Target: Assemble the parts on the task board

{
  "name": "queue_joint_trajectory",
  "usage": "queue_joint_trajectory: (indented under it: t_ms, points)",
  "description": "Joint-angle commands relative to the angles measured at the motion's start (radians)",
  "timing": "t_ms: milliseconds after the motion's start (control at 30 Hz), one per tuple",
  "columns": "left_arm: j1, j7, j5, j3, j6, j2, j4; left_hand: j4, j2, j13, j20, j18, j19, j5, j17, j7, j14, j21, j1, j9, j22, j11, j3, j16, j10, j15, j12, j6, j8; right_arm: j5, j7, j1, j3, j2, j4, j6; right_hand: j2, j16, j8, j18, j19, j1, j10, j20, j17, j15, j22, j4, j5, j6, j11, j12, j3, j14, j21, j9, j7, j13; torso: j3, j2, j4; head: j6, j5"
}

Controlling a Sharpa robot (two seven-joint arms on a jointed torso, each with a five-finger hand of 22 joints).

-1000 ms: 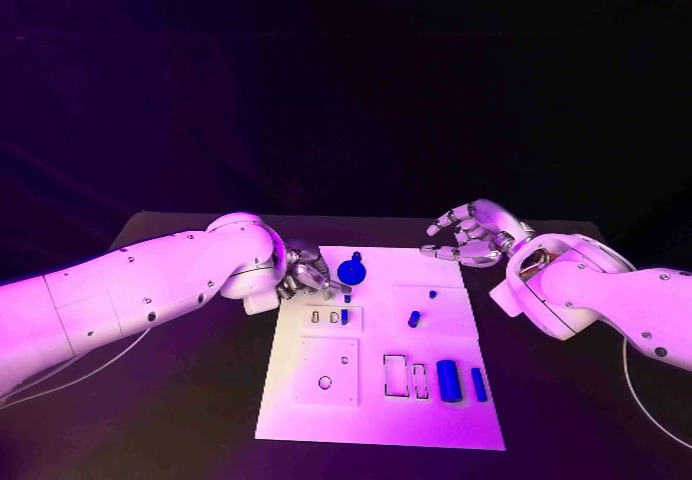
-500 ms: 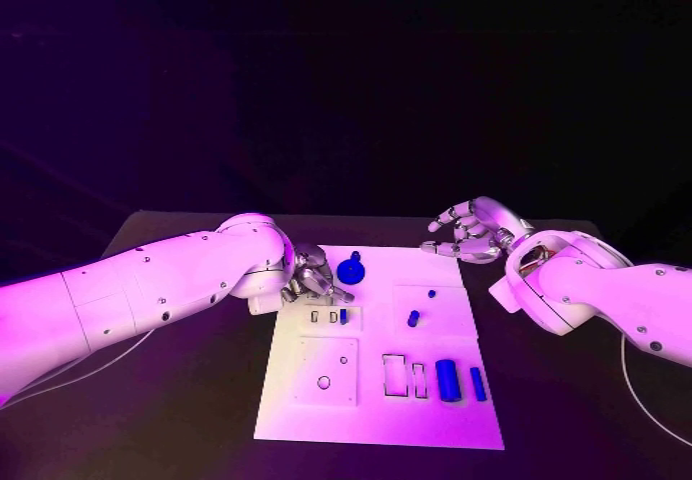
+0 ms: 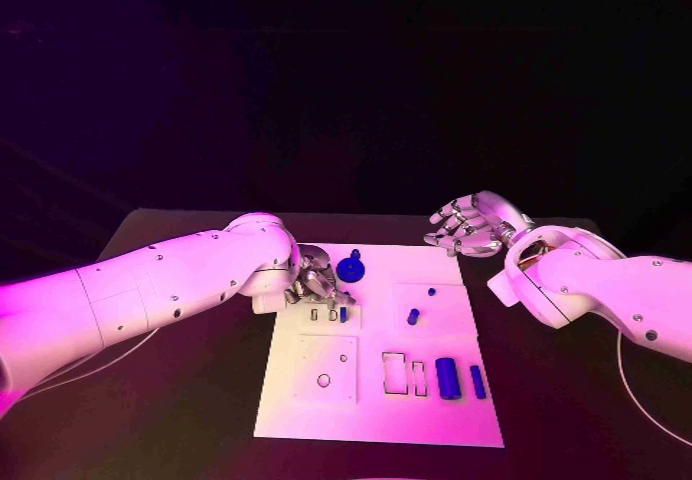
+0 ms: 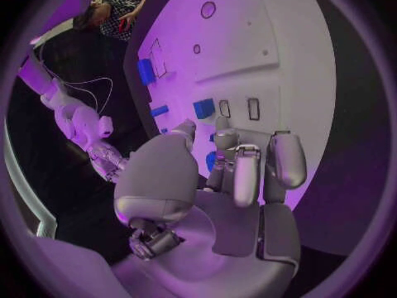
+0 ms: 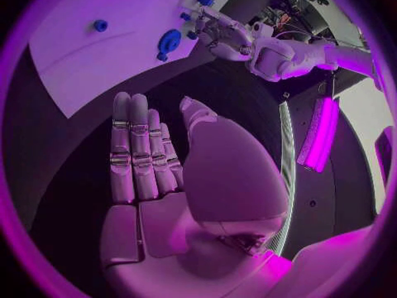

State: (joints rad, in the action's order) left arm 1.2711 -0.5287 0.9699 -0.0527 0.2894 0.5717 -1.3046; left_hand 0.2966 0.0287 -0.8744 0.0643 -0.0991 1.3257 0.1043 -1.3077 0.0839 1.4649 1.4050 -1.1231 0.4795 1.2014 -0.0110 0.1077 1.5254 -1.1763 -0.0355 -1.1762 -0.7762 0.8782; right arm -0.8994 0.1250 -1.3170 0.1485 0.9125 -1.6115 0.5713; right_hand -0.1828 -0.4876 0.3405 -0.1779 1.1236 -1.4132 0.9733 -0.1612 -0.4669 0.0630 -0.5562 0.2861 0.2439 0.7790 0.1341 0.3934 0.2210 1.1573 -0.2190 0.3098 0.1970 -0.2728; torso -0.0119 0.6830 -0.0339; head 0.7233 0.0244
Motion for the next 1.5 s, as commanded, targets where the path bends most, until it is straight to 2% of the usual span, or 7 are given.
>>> queue_joint_trajectory:
  t_ms: [33, 233, 1100, 1333, 1367, 1433, 1500]
  points:
    - [0.003, -0.002, -0.011, 0.0, 0.041, -0.004, 0.0, -0.004, -0.007, -0.002, 0.001, 0.019, 0.006, 0.001, -0.171, -0.001, 0.072, 0.006, -0.002, 0.001, 0.001, -0.003, 0.004, 0.002, -0.003, -0.008, -0.005, 0.001, -0.006, 0.069, -0.054, 0.0, 0.0, -0.004, 0.004, 0.002, -0.01, 0.096, -0.002, -0.002, -0.029, 0.001, 0.011, -0.021, 0.041, 0.018, 0.075, 0.0, 0.008, -0.003, 0.013, -0.029, 0.008, -0.045, 0.072, -0.008, 0.023, 0.054, 0.0005, -0.001, -0.0012, 0.003, -0.001]
    - [0.003, -0.002, -0.04, -0.001, 0.055, -0.007, 0.0, -0.004, -0.007, -0.007, 0.001, 0.02, 0.009, 0.001, -0.174, -0.001, 0.073, 0.008, -0.004, 0.002, 0.006, -0.003, 0.005, 0.004, -0.006, -0.008, -0.008, 0.0, -0.006, 0.108, -0.073, -0.001, 0.0, -0.013, 0.015, -0.005, -0.011, 0.215, -0.012, -0.006, -0.055, -0.002, 0.014, -0.05, 0.109, 0.044, 0.198, -0.002, 0.014, -0.01, 0.027, -0.064, 0.017, -0.085, 0.155, -0.027, 0.032, 0.139, 0.0006, -0.002, -0.0018, 0.008, -0.002]
    - [0.003, -0.002, -0.056, -0.002, 0.077, -0.02, 0.009, -0.007, -0.023, 0.0, 0.002, 0.02, 0.002, 0.002, -0.177, -0.003, 0.073, 0.014, -0.109, 0.02, 0.012, -0.001, 0.119, 0.004, 0.009, -0.009, 0.012, -0.008, -0.047, 0.132, -0.062, -0.001, 0.001, -0.029, 0.031, -0.035, -0.005, 0.257, -0.017, -0.005, -0.065, 0.009, 0.006, -0.059, 0.139, 0.052, 0.257, 0.0, 0.016, -0.014, 0.035, -0.08, 0.015, -0.086, 0.156, -0.039, 0.039, 0.179, 0.0008, -0.001, -0.0001, 0.015, -0.007]
    - [0.003, -0.003, -0.075, -0.002, 0.078, -0.018, 0.009, -0.02, 0.002, -0.001, 0.0, 0.02, -0.001, 0.001, -0.178, -0.007, 0.074, 0.016, -0.174, 0.039, 0.014, 0.004, 0.272, 0.003, 0.012, -0.014, 0.024, -0.007, -0.063, 0.131, -0.057, -0.001, 0.002, -0.029, 0.034, -0.04, -0.005, 0.259, -0.017, -0.005, -0.066, 0.009, 0.004, -0.06, 0.141, 0.053, 0.262, 0.0, 0.017, -0.015, 0.036, -0.081, 0.015, -0.086, 0.156, -0.04, 0.04, 0.182, 0.0009, -0.002, -0.0011, 0.017, -0.008]
    - [0.003, -0.003, -0.077, -0.002, 0.079, -0.017, 0.009, -0.037, 0.012, 0.001, -0.002, 0.019, -0.002, 0.001, -0.178, -0.006, 0.073, 0.016, -0.199, 0.043, 0.014, 0.005, 0.333, 0.003, 0.016, -0.016, 0.031, -0.002, -0.066, 0.13, -0.056, -0.001, 0.002, -0.03, 0.034, -0.041, -0.005, 0.259, -0.017, -0.005, -0.066, 0.009, 0.004, -0.06, 0.141, 0.053, 0.262, 0.0, 0.017, -0.015, 0.036, -0.081, 0.015, -0.086, 0.156, -0.04, 0.04, 0.182, 0.001, -0.002, -0.0011, 0.017, -0.008]
    - [0.003, -0.003, -0.085, -0.002, 0.08, -0.016, 0.01, -0.063, 0.081, 0.0, -0.001, 0.019, -0.004, -0.003, -0.178, -0.007, 0.073, 0.016, -0.169, 0.071, 0.015, 0.004, 0.504, 0.002, 0.009, -0.005, 0.037, 0.001, -0.062, 0.127, -0.056, 0.0, 0.002, -0.03, 0.035, -0.043, -0.005, 0.262, -0.018, -0.005, -0.066, 0.008, 0.003, -0.06, 0.143, 0.053, 0.266, -0.001, 0.019, -0.015, 0.037, -0.082, 0.015, -0.086, 0.156, -0.041, 0.041, 0.185, 0.0007, -0.002, -0.0007, 0.018, -0.008]
    - [0.003, -0.003, -0.094, -0.002, 0.079, -0.015, 0.01, -0.073, 0.087, 0.001, 0.0, 0.02, -0.004, -0.003, -0.178, -0.004, 0.073, 0.016, -0.162, 0.078, 0.015, 0.001, 0.533, 0.002, 0.009, -0.01, 0.039, 0.001, -0.06, 0.117, -0.056, 0.0, 0.002, -0.03, 0.035, -0.045, -0.005, 0.263, -0.018, -0.005, -0.067, 0.008, 0.003, -0.061, 0.144, 0.054, 0.268, -0.002, 0.02, -0.016, 0.037, -0.083, 0.015, -0.086, 0.156, -0.041, 0.042, 0.186, 0.001, -0.002, -0.0004, 0.018, -0.008]
